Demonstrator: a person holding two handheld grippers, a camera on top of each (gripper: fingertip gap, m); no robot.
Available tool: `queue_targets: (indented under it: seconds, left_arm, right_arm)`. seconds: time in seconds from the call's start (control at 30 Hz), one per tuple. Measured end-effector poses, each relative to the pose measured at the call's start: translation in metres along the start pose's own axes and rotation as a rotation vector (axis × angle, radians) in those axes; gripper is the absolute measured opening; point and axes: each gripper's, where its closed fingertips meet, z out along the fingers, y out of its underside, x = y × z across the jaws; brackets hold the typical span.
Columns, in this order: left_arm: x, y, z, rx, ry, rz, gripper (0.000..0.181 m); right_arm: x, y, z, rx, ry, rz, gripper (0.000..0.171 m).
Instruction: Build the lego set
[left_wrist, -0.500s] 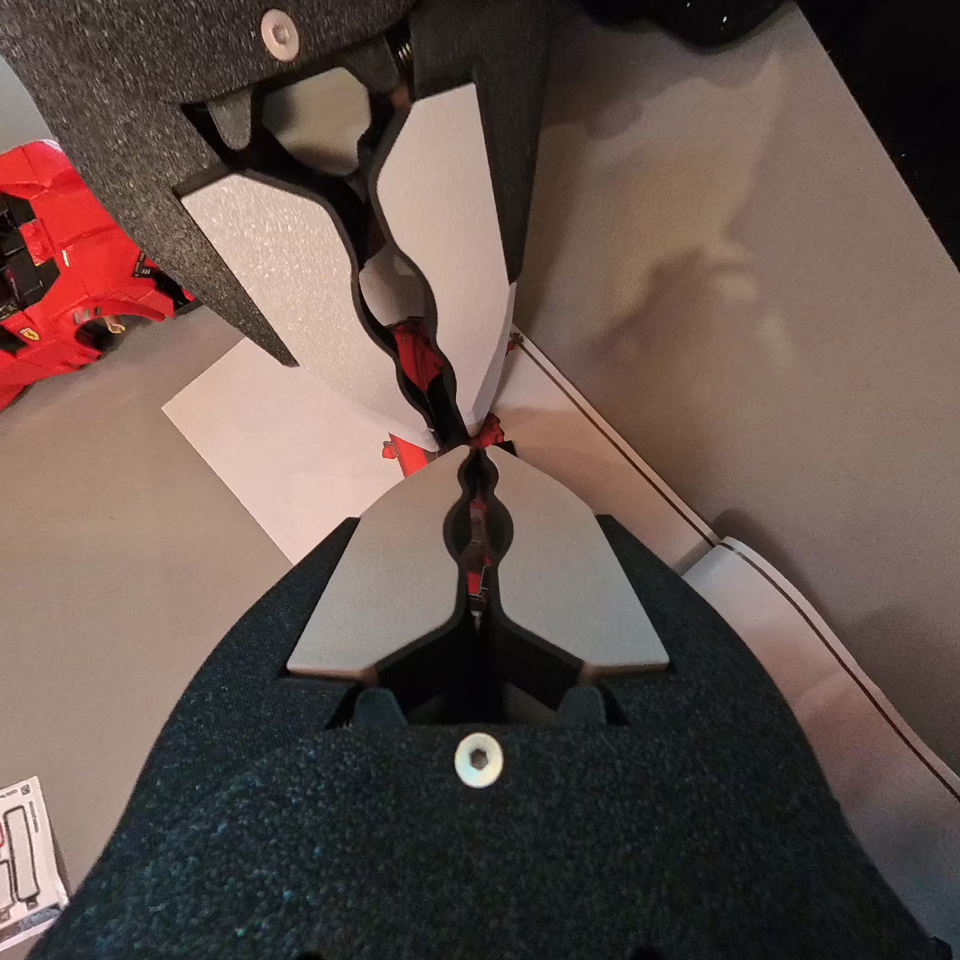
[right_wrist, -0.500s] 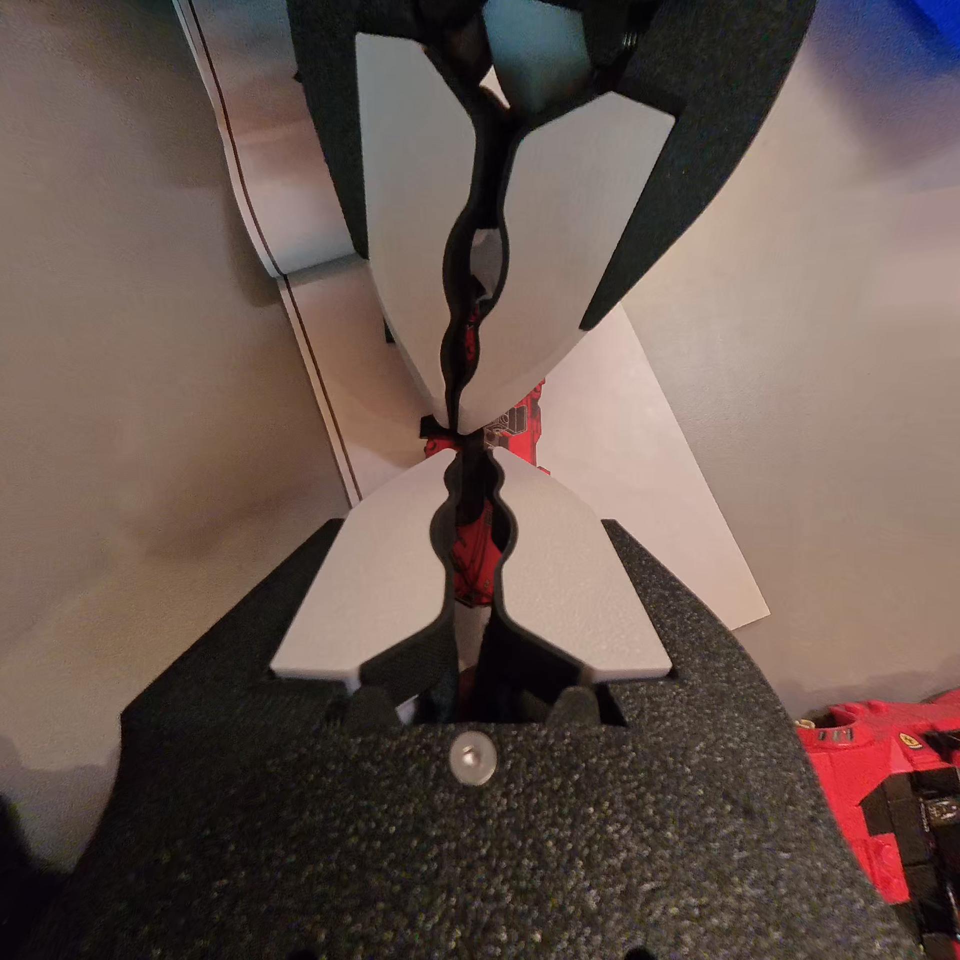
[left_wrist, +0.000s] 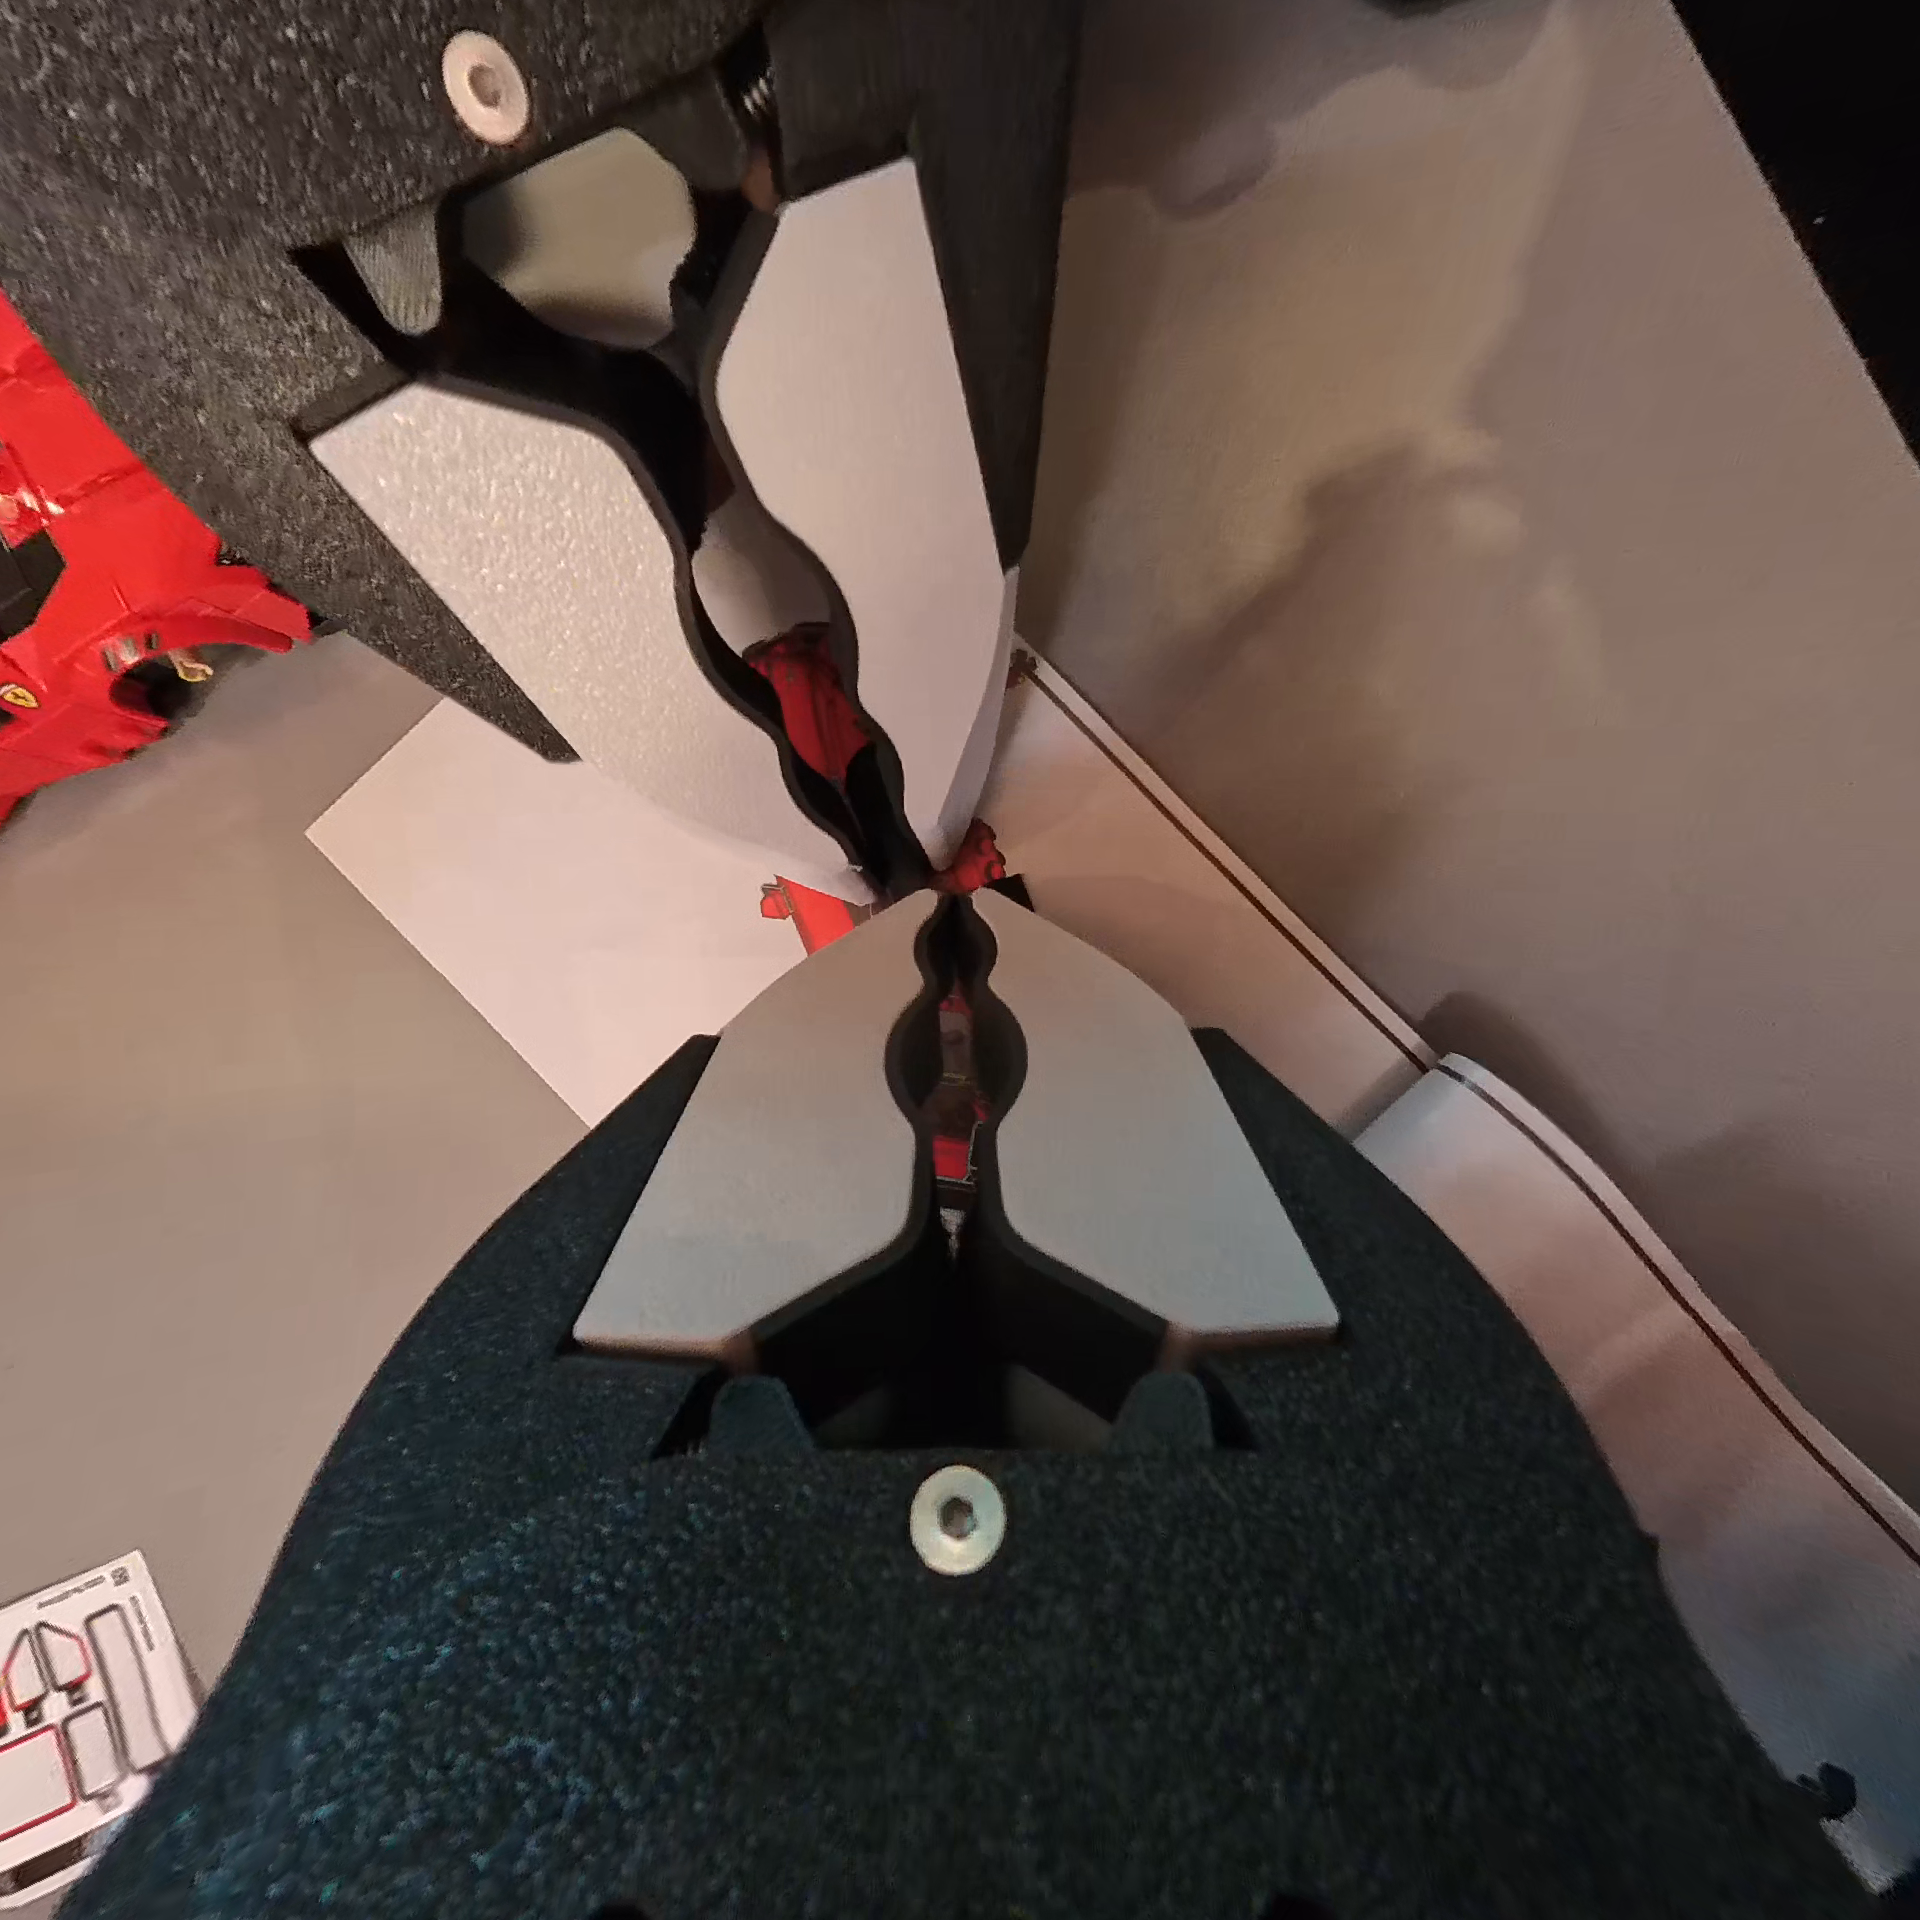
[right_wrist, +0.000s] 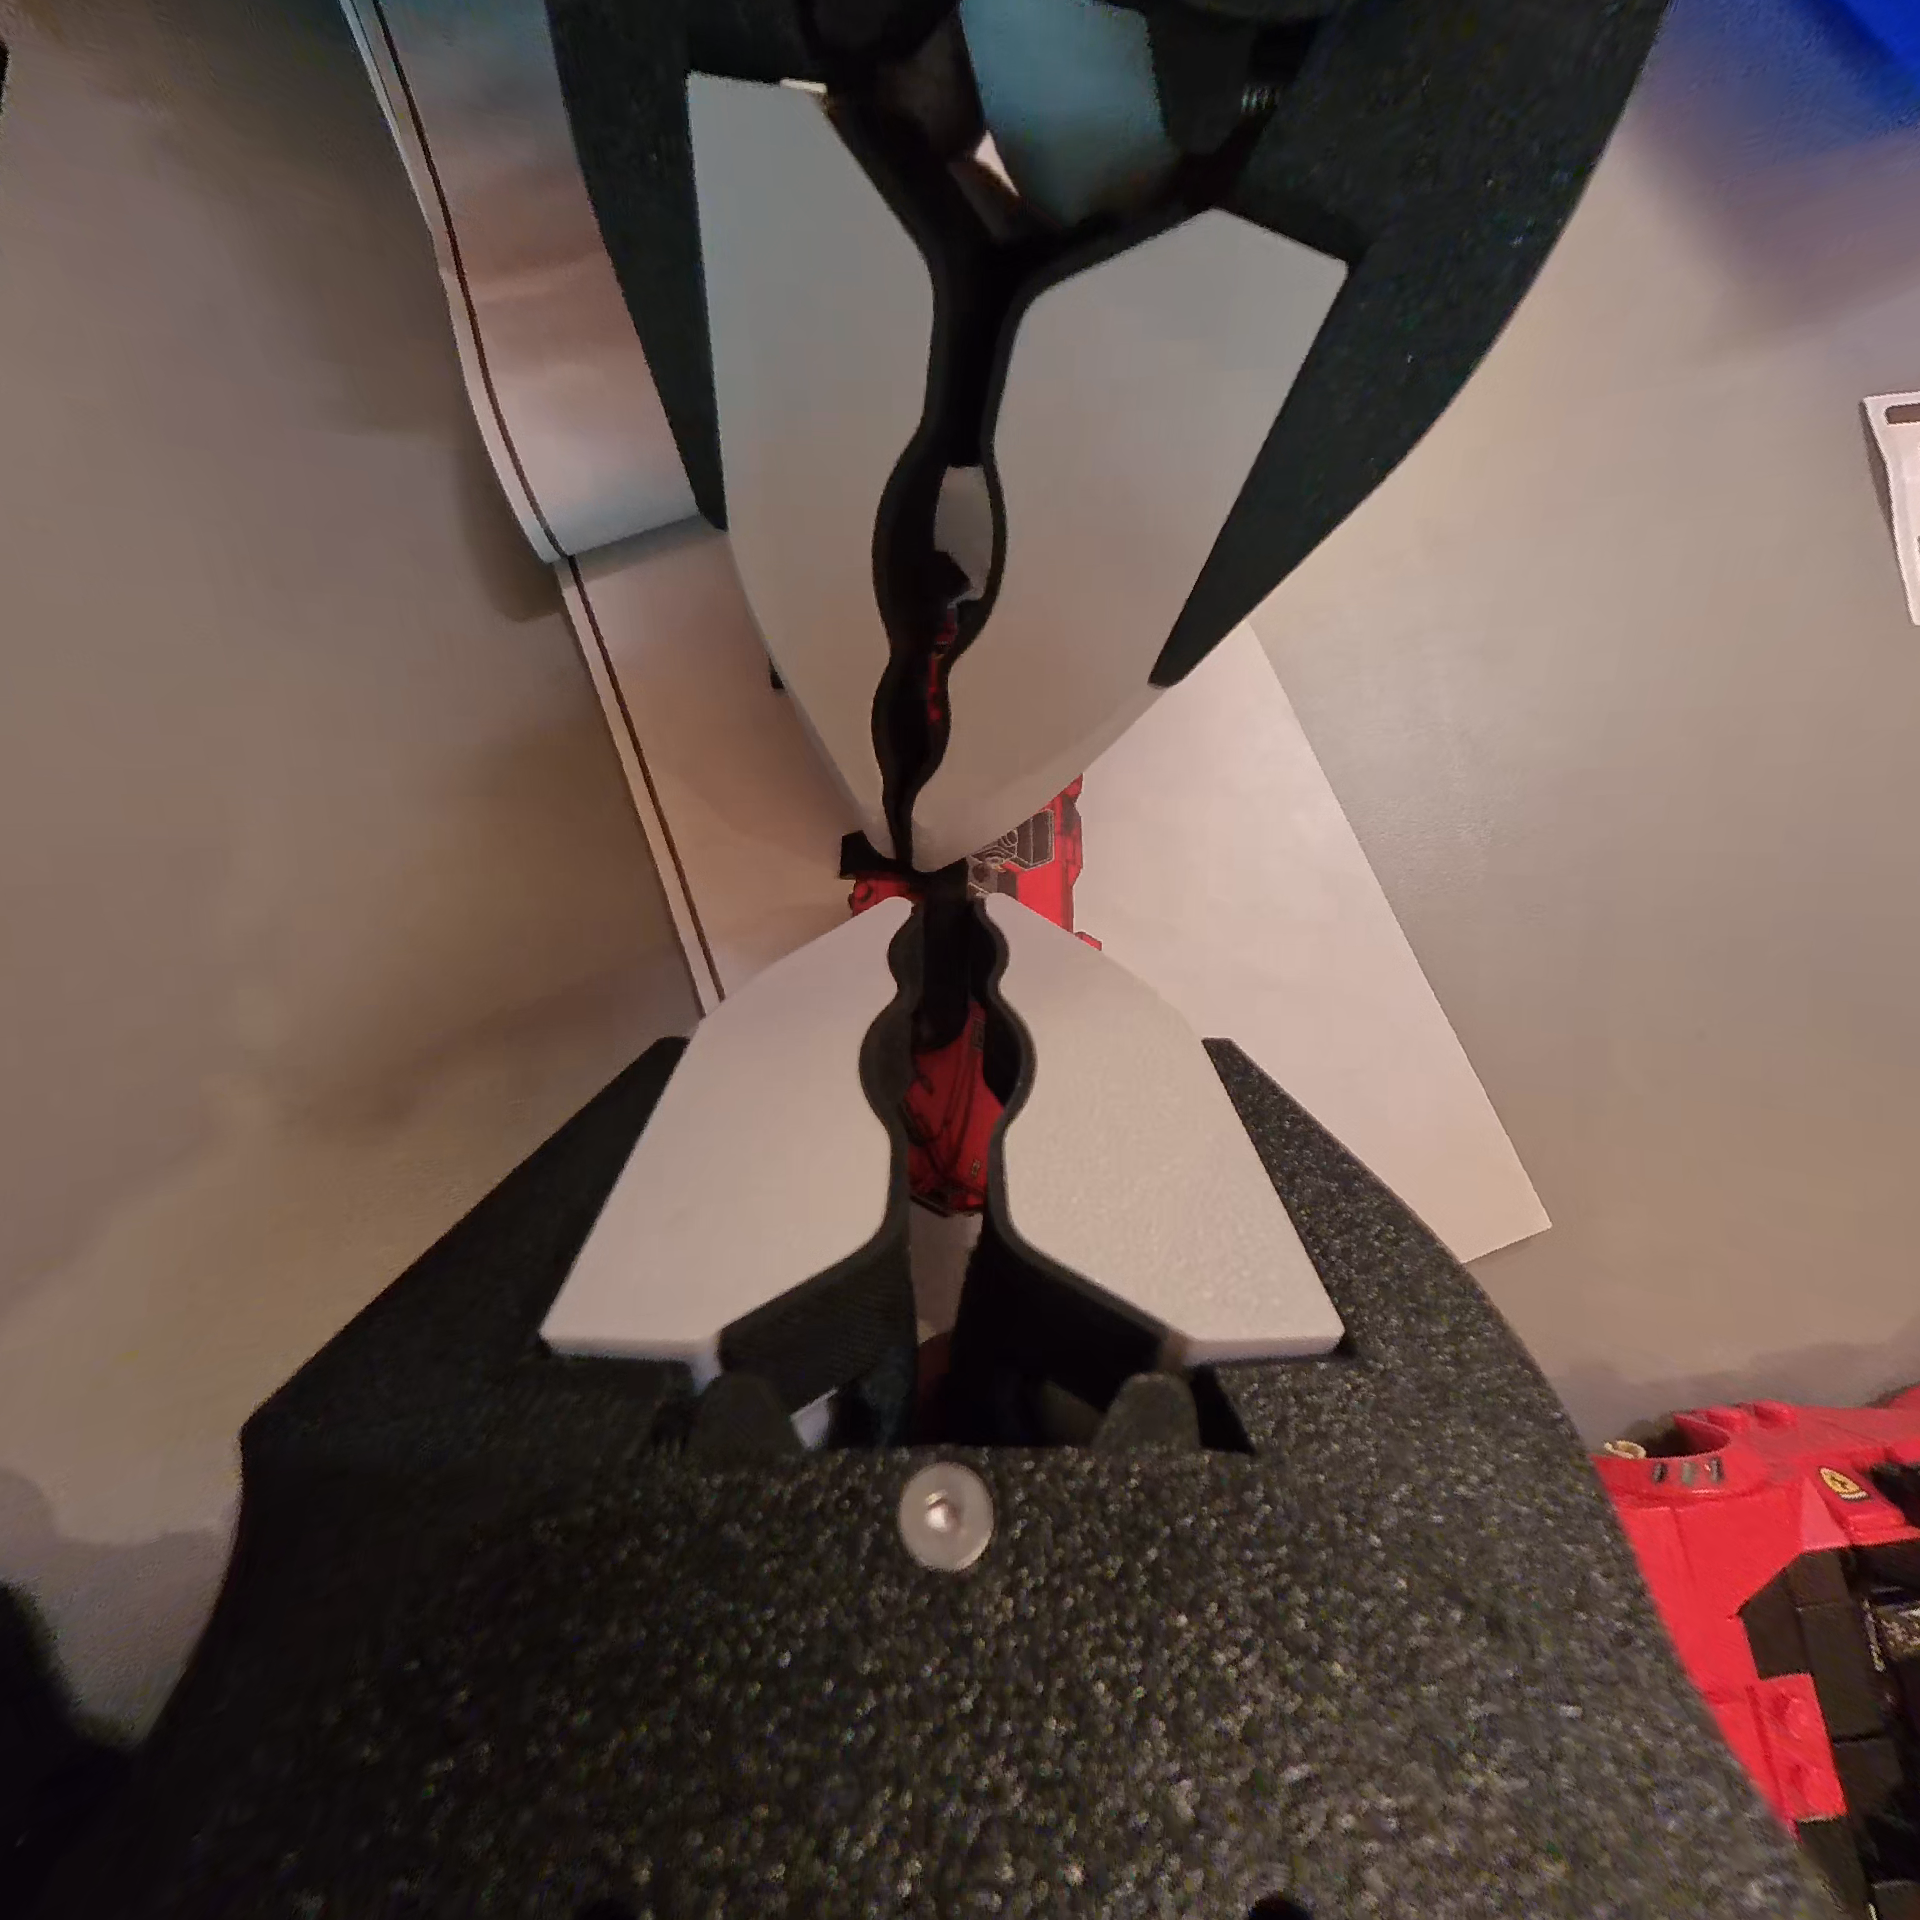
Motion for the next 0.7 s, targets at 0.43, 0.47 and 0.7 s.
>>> queue_targets:
  seconds: [0.43,0.47,0.7]
  left_arm:
    - [0.000,0.000,0.000,-0.043,0.016,-0.007,0.000]
    - [0.001,0.000,-0.001,-0.051,0.012,-0.001,0.000]
    - [0.001,-0.001,-0.001,-0.086,-0.006,0.022,0.000]
  right_arm:
    - [0.006,-0.007,-0.010,0.023,0.055,-0.001,0.011]
    - [0.006,-0.008,-0.012,0.031,0.062,-0.001,0.011]
    - [0.010,-0.021,-0.029,0.063,0.151,-0.022,0.011]
